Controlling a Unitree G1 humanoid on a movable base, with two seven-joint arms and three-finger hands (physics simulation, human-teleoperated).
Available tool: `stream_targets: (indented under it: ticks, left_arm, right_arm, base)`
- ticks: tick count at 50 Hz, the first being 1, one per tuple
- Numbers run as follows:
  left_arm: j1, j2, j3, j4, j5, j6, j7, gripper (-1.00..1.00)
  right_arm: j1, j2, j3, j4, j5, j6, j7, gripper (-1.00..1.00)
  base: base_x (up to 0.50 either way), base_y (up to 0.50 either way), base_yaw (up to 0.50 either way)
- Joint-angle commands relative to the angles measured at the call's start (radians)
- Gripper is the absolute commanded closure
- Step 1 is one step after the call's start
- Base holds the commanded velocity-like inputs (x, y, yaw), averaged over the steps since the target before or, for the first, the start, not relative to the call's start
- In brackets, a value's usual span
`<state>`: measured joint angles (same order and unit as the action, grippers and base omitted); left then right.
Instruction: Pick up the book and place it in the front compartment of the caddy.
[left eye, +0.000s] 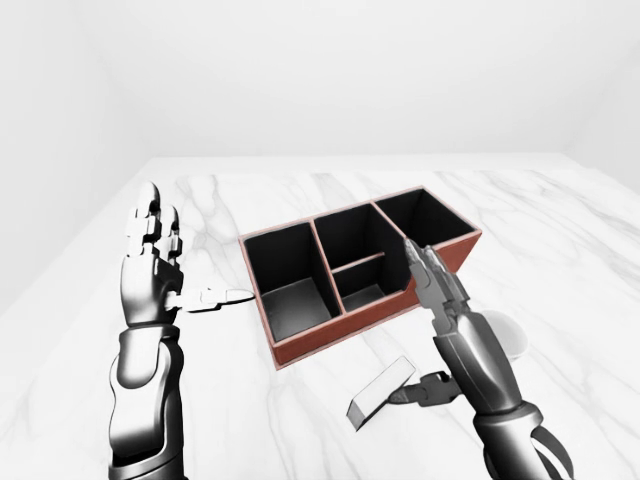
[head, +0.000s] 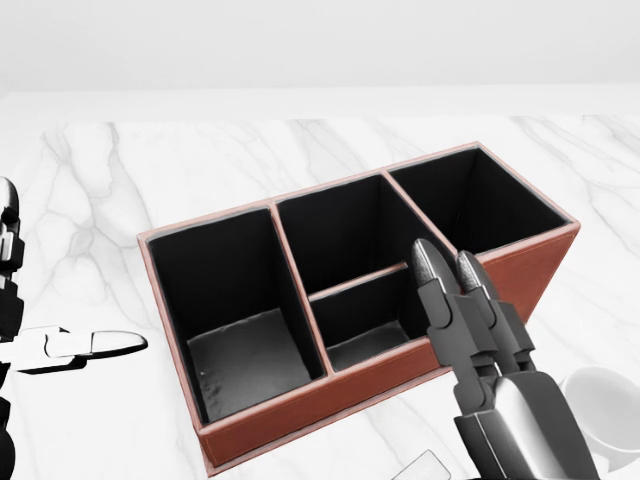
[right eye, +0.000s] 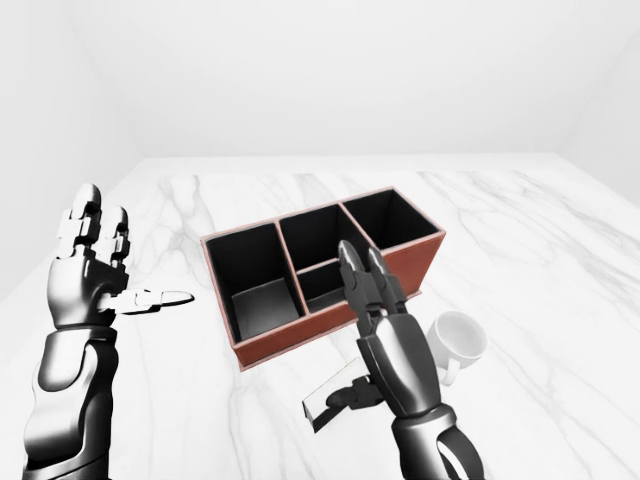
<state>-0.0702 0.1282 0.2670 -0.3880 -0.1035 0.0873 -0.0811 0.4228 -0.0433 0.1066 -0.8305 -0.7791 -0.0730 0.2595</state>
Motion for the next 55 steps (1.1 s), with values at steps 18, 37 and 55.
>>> stream_targets:
  ticks: [18,37,55]
  left_arm:
    - [0.001,-0.001,-0.003,0.001,0.003,0.0,-0.003,-1.0]
    - [0.002,-0.002,-0.003,0.001,0.003,0.0,-0.003,-1.0]
    - [0.001,-0.001,-0.001,0.0,0.003,0.0,-0.005,-1.0]
  right_arm:
    - [0.027,-0.023,0.013,0.126,-0.059,-0.014,-0.06,-1.0]
    - [0.035,-0.036,0.043,0.149,-0.108,-0.014,-0.062,-1.0]
    - [0.017,-0.054,0.066,0.237,-0.136,-0.014,-0.103,-1.0]
  base:
    - [0.0,0.0,0.0]
    - [0.0,0.0,0.0]
    - [0.0,0.0,0.0]
